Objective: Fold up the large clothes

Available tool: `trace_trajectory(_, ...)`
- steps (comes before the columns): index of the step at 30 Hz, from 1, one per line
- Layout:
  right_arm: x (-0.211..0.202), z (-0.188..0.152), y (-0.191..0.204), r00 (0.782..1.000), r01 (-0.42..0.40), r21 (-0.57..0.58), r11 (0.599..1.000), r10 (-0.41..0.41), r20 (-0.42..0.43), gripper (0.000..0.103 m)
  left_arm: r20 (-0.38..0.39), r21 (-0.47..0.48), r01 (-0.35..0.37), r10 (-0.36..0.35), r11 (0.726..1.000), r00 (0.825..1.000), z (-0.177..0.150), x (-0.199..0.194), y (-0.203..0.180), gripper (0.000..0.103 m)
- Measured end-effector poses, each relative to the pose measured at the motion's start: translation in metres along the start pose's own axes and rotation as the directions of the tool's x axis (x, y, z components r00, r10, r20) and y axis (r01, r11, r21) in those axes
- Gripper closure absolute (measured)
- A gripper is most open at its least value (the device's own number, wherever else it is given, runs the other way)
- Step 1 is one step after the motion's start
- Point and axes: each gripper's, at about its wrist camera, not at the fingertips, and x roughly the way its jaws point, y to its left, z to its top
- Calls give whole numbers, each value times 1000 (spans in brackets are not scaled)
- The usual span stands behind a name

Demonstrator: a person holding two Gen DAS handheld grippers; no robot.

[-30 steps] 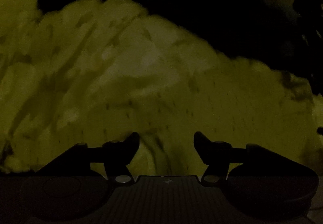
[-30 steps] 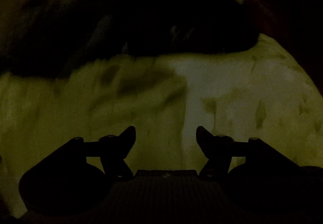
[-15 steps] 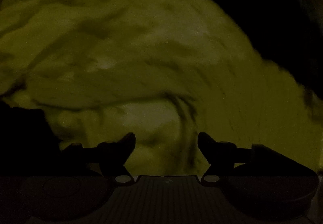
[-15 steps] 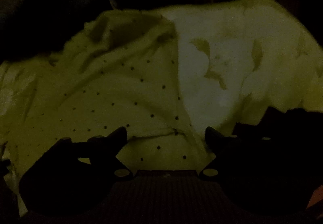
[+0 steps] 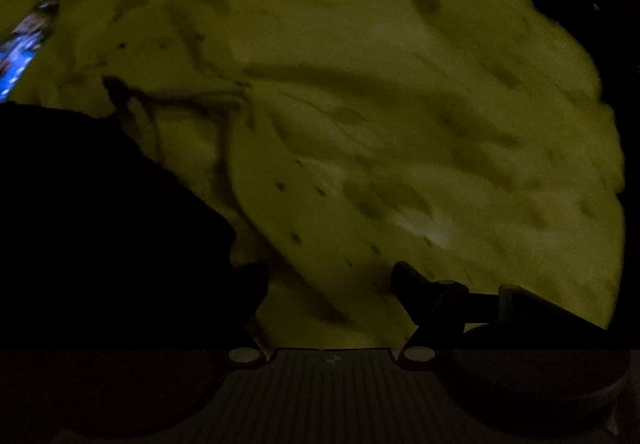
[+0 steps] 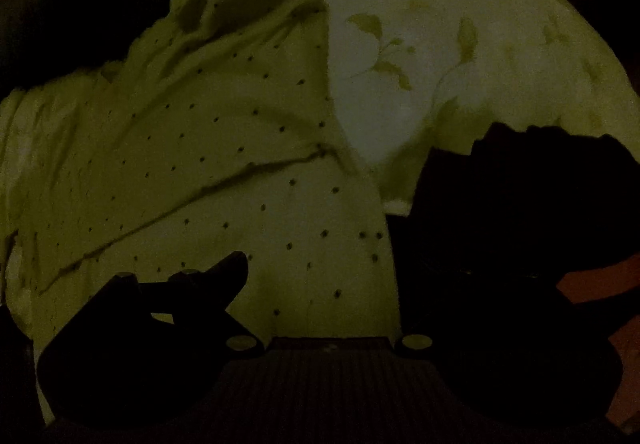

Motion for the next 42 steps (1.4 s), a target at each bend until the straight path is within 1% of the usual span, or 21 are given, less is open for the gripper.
trace_trajectory(2,-1,1,6,1000,5,-24,1000,-5,-7,13,34,-39,-12,13,999,999,5,4,5,0)
trace_trajectory(4,-2,1,11,1000,5,-40,999,-5,-9,13,66,-58,10,-6,998,998,13,6,10,1)
trace_trajectory(5,-2,2,13,1000,5,-41,999,-5,-10,13,85,-55,23,-18,998,996,18,5,11,7)
trace_trajectory(6,-2,2,14,1000,5,-41,999,-6,-13,13,99,-50,34,-29,998,995,23,5,13,19)
trace_trajectory(8,0,3,16,1000,10,-37,999,-11,-22,13,126,-53,70,-63,996,990,34,2,18,23)
trace_trajectory(9,0,2,17,1000,12,-35,999,-12,-22,13,139,-57,81,-72,995,988,38,-3,20,36)
trace_trajectory(11,1,3,20,1000,13,-34,999,-14,-20,13,163,-71,112,-99,991,982,49,-9,27,46)
trace_trajectory(12,2,3,22,1000,14,-38,999,-15,-22,13,176,-78,126,-111,989,978,54,-12,30,54)
trace_trajectory(16,3,4,30,999,12,-44,999,-14,-32,13,243,-89,181,-155,979,958,83,-33,36,58)
trace_trajectory(19,-1,6,33,999,-2,-41,999,1,-32,13,271,-53,222,-200,974,942,101,-46,27,58)
trace_trajectory(22,-6,7,37,1000,-11,-55,998,10,-19,13,246,-13,223,-213,975,946,112,-49,11,58)
trace_trajectory(28,-13,5,29,1000,4,-43,999,-5,-13,14,253,26,212,-212,977,944,101,-51,-15,58)
trace_trajectory(30,-17,3,23,1000,10,-26,1000,-10,-7,14,262,87,213,-228,973,938,93,-59,-31,58)
trace_trajectory(32,-21,1,16,1000,17,-12,1000,-17,-4,14,276,195,225,-273,955,921,73,-76,-55,58)
trace_trajectory(34,-23,-2,10,1000,26,5,1000,-26,-2,14,256,369,240,-347,898,902,37,-97,-90,58)
trace_trajectory(35,-23,-4,6,1000,29,17,999,-29,-3,14,235,456,253,-389,853,891,15,-106,-107,58)
trace_trajectory(36,-23,-6,4,1000,31,28,999,-31,-3,14,194,559,270,-440,784,877,-17,-116,-128,58)
trace_trajectory(38,-23,-9,0,999,33,43,999,-33,-4,14,95,704,295,-497,646,863,-83,-125,-160,58)
trace_trajectory(39,-22,-11,0,999,34,45,998,-34,-7,14,41,747,314,-512,586,858,-112,-124,-172,43)
trace_trajectory(40,-21,-11,1,999,35,44,998,-35,-8,14,-42,788,346,-517,509,855,-148,-120,-184,21)
trace_trajectory(42,-21,-11,3,999,33,34,999,-33,-7,14,-192,817,405,-468,411,862,-209,-105,-203,0)
